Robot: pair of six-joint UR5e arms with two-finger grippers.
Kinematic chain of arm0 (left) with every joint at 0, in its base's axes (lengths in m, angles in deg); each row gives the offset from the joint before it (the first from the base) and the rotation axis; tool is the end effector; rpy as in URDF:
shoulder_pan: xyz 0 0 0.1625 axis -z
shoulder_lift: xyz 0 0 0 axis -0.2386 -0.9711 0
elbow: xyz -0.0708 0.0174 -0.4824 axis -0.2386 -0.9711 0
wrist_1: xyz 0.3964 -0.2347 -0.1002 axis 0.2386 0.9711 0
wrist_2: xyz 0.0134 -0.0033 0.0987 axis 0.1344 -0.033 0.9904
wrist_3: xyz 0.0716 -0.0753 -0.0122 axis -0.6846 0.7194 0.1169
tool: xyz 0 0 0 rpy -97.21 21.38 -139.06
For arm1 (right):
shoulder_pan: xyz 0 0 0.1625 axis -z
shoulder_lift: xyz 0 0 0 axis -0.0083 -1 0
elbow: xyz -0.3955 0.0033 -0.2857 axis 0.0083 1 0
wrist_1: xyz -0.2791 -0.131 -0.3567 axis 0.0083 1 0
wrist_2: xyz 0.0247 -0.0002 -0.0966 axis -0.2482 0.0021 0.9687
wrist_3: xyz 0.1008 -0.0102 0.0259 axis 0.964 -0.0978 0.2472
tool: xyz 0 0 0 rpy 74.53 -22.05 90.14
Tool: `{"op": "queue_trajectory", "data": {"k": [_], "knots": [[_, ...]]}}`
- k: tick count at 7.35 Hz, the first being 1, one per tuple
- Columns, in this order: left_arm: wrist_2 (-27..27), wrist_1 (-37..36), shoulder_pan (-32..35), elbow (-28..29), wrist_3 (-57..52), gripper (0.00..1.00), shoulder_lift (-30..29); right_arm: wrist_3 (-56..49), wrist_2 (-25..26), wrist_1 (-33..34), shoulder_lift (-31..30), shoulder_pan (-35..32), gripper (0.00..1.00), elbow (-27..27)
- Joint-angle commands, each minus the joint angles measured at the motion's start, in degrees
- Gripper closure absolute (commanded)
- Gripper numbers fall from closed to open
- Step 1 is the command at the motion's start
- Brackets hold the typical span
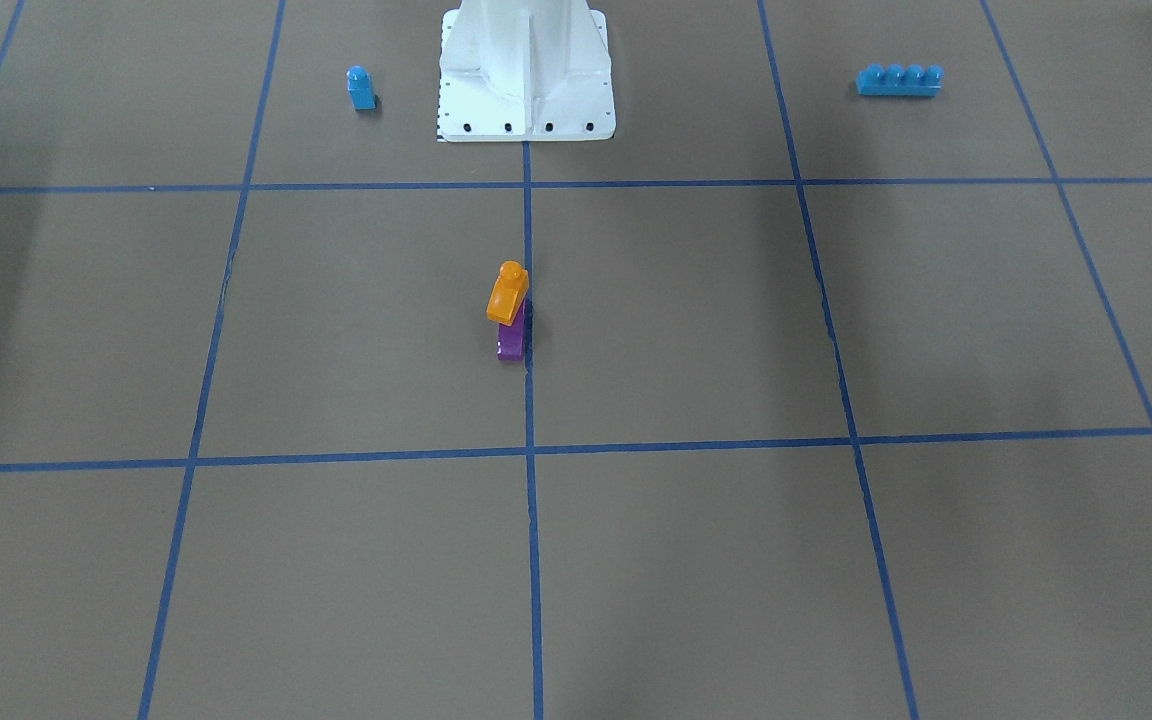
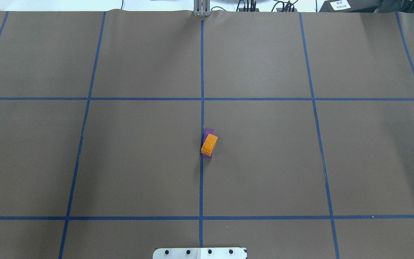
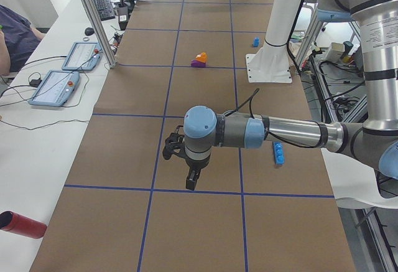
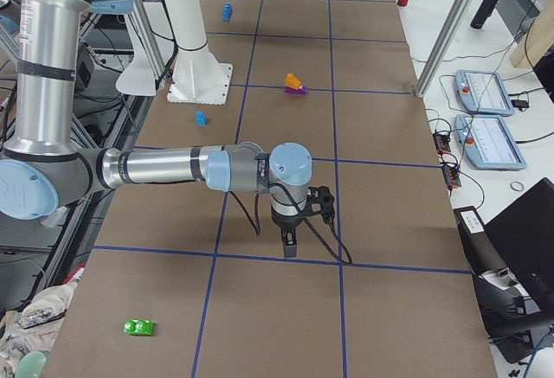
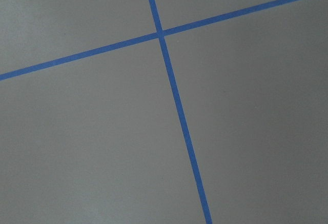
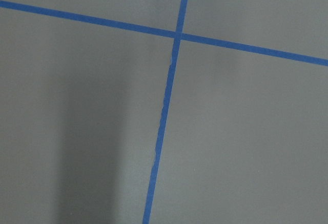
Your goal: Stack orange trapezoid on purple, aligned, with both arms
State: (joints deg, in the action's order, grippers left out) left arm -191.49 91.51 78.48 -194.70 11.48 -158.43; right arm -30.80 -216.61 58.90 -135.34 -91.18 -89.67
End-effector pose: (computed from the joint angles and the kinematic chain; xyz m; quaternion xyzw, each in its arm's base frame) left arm -0.0784 -0.4404 0.6620 0.0747 0.3664 0.1058 0.9214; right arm 0.0694 -0.4675 0.6717 0.0295 -0.3552 -0.0695 0.9317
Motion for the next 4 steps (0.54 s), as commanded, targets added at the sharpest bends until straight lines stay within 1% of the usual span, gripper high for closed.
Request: {"op": "queue_trajectory", "data": {"k": [1,4], "knots": [[-0.1,0.0,0.0,-0.1,0.0,0.0,0.5,0.0,-1.5,0.0,0.0,0.0,0.0,0.0],[-0.1,0.0,0.0,-0.4,0.0,0.0,1.0,-0.1,-1.5,0.0,0.0,0.0,0.0,0.0]]}}
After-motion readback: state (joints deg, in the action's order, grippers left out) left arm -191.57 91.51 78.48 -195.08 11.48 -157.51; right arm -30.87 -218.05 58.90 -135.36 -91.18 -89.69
